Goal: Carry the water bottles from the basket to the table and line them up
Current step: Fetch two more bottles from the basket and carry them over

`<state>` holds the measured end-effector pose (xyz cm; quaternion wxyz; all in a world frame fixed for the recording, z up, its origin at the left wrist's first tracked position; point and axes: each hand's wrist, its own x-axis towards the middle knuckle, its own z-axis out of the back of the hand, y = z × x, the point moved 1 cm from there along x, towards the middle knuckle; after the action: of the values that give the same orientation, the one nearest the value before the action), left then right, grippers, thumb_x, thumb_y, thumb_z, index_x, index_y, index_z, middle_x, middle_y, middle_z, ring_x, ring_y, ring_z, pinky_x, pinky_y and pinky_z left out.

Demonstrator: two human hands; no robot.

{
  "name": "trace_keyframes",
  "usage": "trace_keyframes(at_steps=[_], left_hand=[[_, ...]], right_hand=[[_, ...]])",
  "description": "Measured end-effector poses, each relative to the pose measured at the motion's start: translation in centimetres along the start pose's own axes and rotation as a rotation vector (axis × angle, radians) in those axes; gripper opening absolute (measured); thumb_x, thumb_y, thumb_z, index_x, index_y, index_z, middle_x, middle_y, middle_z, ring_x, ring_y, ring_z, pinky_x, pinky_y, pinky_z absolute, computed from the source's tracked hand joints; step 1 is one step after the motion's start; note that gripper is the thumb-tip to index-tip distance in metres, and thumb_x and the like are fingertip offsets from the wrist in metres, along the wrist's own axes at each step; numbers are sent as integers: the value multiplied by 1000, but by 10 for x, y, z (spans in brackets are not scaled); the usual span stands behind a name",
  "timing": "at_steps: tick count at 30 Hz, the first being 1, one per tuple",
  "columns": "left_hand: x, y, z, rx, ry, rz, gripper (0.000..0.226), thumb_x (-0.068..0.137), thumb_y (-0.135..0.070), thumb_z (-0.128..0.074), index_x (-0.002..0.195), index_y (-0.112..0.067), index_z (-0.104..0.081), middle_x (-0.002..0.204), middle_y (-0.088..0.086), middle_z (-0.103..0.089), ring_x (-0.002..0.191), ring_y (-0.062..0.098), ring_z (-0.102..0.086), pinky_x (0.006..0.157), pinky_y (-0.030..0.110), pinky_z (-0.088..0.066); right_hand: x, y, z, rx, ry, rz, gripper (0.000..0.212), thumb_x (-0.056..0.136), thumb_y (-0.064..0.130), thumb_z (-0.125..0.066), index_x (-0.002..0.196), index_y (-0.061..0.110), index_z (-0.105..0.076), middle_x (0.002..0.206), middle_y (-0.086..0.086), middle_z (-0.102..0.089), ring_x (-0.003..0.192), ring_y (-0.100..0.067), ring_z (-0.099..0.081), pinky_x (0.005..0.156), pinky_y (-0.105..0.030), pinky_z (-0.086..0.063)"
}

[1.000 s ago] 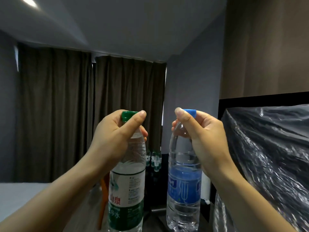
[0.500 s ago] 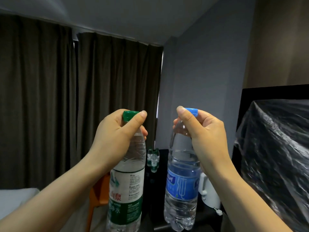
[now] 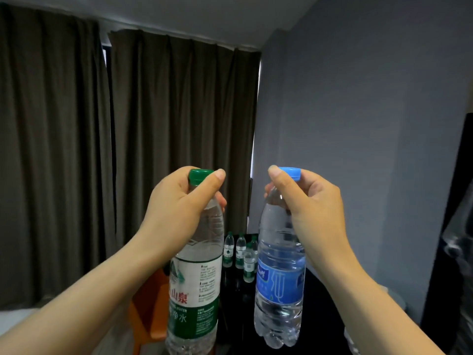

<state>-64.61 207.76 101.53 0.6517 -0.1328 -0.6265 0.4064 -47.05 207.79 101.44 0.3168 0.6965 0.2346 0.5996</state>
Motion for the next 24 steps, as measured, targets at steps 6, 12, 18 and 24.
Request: trace_keyframes(at_steps=[6, 12, 18, 24], left_hand=[[60, 84, -16, -32, 14, 18, 36, 89, -43, -54, 72, -16, -68, 71, 0, -72, 71, 14, -67, 73, 34, -52], [137, 177, -26, -103, 88, 34, 37, 88, -43, -56, 72, -12, -67, 67, 1, -70, 64, 12, -64, 65, 27, -49], [207, 264, -42, -135, 140, 53, 35, 89, -43, -56, 75, -14, -68, 70, -2, -70, 62, 5, -63, 58, 13, -47], [250, 344, -75, -179, 183, 117, 33, 90, -41, -56, 80, -11, -67, 61, -8, -65, 54, -2, -58, 49, 5, -41]], right_hand=[[51, -76, -36, -18, -11, -23, 25, 83, 35, -68, 72, 12, -69, 70, -7, -69, 65, -12, -63, 63, -18, -52], [108, -154, -82, -66, -82, -42, 28, 82, 34, -68, 73, 7, -68, 73, -15, -68, 64, -14, -61, 64, -26, -53], [158, -222, -119, -86, -204, -67, 21, 83, 27, -68, 74, 9, -68, 69, -12, -66, 63, -13, -59, 62, -23, -52], [193, -292, -133, -236, -251, -74, 19, 84, 29, -66, 71, 14, -68, 70, -9, -70, 61, -8, -61, 59, -15, -49]])
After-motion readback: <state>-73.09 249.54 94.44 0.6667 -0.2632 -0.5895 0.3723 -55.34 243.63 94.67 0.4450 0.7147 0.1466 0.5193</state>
